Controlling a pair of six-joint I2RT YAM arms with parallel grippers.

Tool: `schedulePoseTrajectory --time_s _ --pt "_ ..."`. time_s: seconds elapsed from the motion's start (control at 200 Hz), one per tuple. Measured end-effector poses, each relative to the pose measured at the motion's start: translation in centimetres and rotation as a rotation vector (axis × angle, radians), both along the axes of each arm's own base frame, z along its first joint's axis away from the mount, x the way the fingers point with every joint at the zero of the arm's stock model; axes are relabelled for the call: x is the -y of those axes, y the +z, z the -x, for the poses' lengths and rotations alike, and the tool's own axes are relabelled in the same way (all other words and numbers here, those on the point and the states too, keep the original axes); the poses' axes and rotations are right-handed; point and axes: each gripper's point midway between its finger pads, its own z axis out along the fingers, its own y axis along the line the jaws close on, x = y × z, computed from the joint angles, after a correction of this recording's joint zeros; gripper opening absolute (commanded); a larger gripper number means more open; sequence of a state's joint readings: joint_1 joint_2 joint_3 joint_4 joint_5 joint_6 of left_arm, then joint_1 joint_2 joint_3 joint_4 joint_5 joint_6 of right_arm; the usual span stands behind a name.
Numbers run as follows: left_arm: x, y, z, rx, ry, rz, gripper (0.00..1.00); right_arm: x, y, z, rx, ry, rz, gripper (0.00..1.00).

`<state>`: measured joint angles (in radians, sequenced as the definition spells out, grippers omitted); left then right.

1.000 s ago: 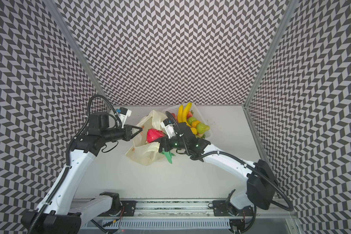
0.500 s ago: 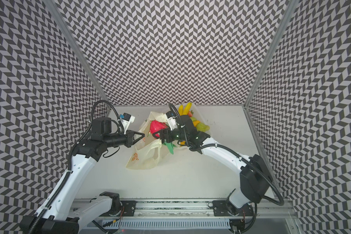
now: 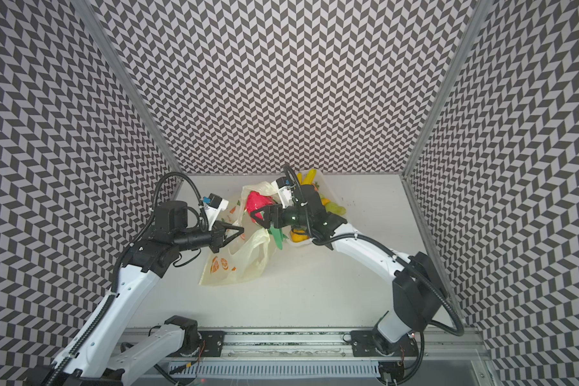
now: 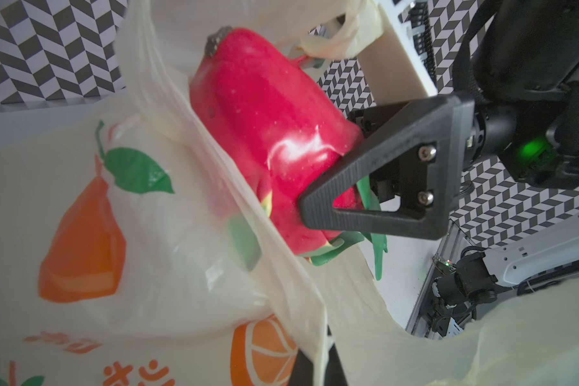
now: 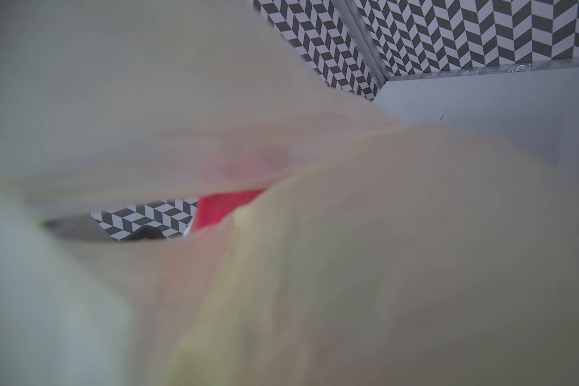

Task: Place the fake fruits into the plastic bag and tie a complex knot
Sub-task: 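Push the dragon fruit into the bag mouth held by the left gripper, then lower the dragon fruit deep into the bag and open the right gripper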

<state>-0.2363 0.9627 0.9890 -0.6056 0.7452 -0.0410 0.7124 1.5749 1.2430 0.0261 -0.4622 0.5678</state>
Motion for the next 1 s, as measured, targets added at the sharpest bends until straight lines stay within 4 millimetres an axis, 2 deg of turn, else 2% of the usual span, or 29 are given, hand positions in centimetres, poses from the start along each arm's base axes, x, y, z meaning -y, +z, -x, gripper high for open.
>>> schedulePoseTrajectory --time_s 0.14,0.371,0.481,0.641,0.871,1.001 --pt "0.2 -0.6 0.2 0.002 -0.007 0.0 0.0 0.1 0.4 -0.7 -0.029 -0.023 -0.041 0.49" --pt "0.9 -0.2 0.7 0.038 -0.018 0.026 0.0 -0.2 1.4 -1.3 -0.049 -0.048 -0.114 0.49" --pt "1.1 0.1 0.5 0.038 -0.005 0.048 0.0 -0.4 1.0 -1.3 -0.041 -0.06 -0.117 0.49" --pt "0.8 0.9 -0.6 0.025 0.065 0.093 0.0 -0.7 -1.5 -0.7 -0.06 -0.047 -0.09 0.5" --pt "1.2 1.3 -1.3 -0.007 0.093 0.175 0.0 -0.7 -7.4 0.8 -0.097 -0.017 0.011 0.58" --pt "1.5 1.4 -1.4 -0.019 0.082 0.2 0.0 -1.2 -9.1 1.5 -0.055 0.022 0.069 0.59"
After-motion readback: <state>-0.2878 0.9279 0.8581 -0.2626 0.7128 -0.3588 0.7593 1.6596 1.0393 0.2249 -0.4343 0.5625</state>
